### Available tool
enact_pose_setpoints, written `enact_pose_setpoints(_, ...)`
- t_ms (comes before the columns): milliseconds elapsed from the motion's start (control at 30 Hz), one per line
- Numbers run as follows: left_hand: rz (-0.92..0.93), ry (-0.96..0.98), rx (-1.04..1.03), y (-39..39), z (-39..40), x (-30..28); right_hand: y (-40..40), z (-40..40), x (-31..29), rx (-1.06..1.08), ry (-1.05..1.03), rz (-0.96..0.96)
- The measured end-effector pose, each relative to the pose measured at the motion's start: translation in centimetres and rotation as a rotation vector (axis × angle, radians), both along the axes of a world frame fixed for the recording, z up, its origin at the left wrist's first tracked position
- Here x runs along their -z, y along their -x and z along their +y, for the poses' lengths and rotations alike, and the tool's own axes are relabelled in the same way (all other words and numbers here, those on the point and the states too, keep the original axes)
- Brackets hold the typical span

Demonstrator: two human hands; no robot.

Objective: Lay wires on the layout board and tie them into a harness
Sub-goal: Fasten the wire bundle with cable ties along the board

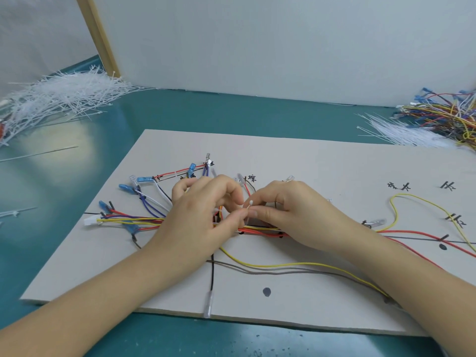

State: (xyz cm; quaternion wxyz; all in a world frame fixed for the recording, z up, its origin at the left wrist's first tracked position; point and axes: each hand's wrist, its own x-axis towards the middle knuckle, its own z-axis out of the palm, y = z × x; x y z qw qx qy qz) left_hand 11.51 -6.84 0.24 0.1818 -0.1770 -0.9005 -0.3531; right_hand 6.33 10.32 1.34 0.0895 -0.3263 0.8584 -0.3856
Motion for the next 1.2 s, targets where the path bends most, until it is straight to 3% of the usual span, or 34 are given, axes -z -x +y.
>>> enact_pose_setpoints(767,0.017,0.047,-0.017,0.1,0.2,0.0,-0.6,-0.1,-0.5,-0.125,-0.090,0.107)
enact_pose_setpoints(933,0.050,0.049,-0.008,0.2,0.1,-0.2,-0.5,0.0,-1.0,-0.011,0.087,-0.040)
enact_pose_setpoints(1200,0.037,0.062,0.010,0.3,0.1,-0.3,-0.4,0.0,-1.4,0.074,0.169,-0.152)
